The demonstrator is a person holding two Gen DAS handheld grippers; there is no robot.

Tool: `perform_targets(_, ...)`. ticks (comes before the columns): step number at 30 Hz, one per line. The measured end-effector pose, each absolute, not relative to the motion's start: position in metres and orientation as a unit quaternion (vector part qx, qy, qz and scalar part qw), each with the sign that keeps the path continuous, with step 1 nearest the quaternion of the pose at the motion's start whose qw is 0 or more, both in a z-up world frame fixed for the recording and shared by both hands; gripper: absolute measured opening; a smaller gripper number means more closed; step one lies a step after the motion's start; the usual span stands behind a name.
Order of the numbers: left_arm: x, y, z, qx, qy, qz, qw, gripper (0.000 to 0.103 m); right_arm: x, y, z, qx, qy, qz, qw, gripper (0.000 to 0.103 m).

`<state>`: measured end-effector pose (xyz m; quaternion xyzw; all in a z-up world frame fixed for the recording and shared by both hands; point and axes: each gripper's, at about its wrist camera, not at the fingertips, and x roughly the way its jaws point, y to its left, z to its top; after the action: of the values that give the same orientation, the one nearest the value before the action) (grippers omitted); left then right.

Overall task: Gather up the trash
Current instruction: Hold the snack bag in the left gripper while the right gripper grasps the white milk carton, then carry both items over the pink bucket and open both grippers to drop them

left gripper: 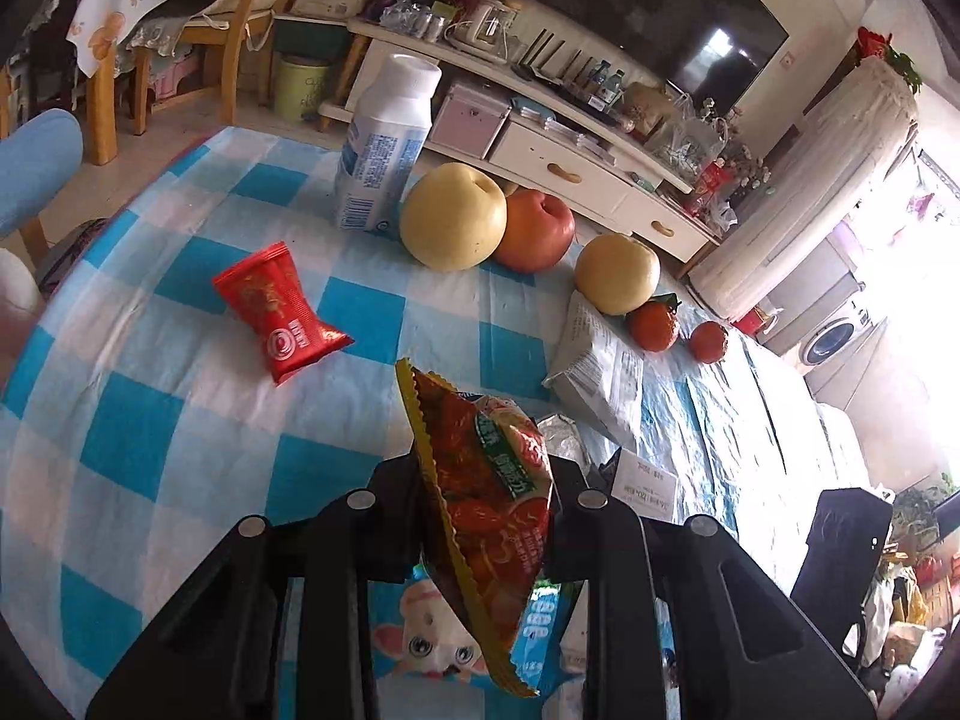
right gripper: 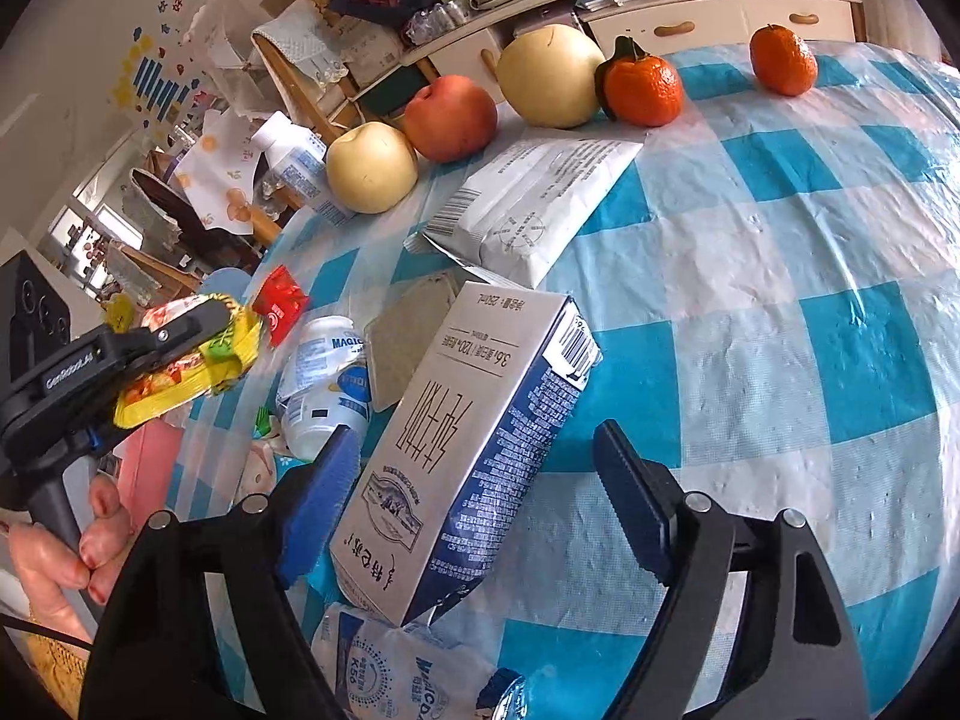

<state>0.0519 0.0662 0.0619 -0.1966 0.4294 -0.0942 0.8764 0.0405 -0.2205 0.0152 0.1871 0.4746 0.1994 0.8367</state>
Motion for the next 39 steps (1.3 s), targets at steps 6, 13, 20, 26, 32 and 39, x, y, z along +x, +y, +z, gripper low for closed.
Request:
perform_targets(6, 0.018, 0.083, 0.059, -0.193, 0.422, -0.077, 0.883, 0.029, 0.038, -0.198, 0.02, 0.132, 0.477, 0.202, 0.845, 0.082)
perform_targets(13, -0.006, 0.108, 0.058, -0.18, 0.409, -0.067, 0.892, 0.029, 0.037, -0.163, 0.016, 0.021, 0.474, 0.173, 0.863, 0.089)
perform_targets(20, -0.014, 0.123, 0.055, -0.179, 0.407, -0.075, 0.892, 0.029, 0.042, -0.151, 0.013, -0.012, 0.463, 0.158, 0.872, 0.086)
perform_targets(26, -0.016, 0.128, 0.055, -0.183, 0.407, -0.087, 0.891, 0.029, 0.039, -0.141, 0.018, -0.034, 0.448, 0.16, 0.879, 0.068)
perform_targets(32, -0.018, 0.135, 0.053, -0.19, 0.41, -0.095, 0.887, 0.029, 0.033, -0.136, 0.023, -0.05, 0.429, 0.158, 0.888, 0.059)
perform_targets(39, -0.023, 0.149, 0.059, -0.206, 0.398, -0.099, 0.889, 0.029, 0.022, -0.145, 0.042, -0.037, 0.392, 0.152, 0.907, 0.058)
